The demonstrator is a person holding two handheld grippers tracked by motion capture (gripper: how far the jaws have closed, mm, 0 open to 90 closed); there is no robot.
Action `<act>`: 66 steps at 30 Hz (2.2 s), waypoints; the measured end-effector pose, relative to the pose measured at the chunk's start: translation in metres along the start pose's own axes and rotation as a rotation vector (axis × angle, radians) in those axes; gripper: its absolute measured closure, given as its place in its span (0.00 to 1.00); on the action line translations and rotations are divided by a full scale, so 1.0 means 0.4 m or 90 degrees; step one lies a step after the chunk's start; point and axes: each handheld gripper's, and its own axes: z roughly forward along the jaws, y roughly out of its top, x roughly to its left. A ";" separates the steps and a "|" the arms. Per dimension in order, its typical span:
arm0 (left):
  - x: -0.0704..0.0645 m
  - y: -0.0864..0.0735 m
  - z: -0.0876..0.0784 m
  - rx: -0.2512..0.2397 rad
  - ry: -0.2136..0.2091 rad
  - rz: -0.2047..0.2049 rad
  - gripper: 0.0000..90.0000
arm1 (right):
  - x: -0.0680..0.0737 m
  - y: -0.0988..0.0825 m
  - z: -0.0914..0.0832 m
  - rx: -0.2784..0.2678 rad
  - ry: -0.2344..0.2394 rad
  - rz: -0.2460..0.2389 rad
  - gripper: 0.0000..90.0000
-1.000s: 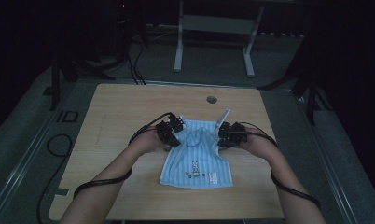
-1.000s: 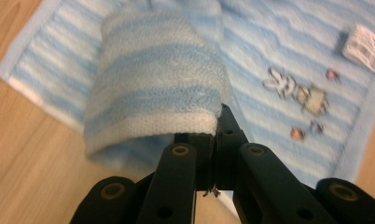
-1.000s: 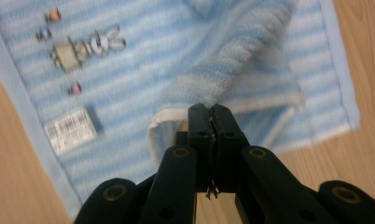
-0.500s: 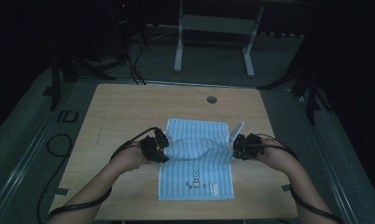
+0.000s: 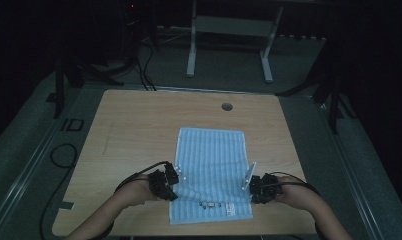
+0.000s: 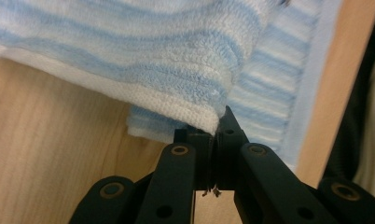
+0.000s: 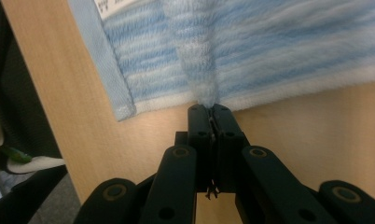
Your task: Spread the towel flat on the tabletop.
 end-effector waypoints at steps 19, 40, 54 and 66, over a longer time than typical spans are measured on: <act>-0.081 -0.042 -0.080 -0.056 0.024 0.022 0.71 | 0.031 -0.025 -0.099 -0.056 -0.034 0.013 0.97; -0.126 0.005 0.056 0.041 0.093 0.101 0.63 | 0.106 0.073 0.030 0.033 -0.052 -0.091 0.83; -0.194 -0.010 -0.043 0.000 0.041 0.118 0.96 | 0.150 0.060 -0.104 -0.029 -0.052 -0.093 0.96; -0.219 -0.041 -0.084 0.005 0.013 0.137 0.68 | 0.239 0.014 -0.164 -0.041 -0.025 -0.121 0.85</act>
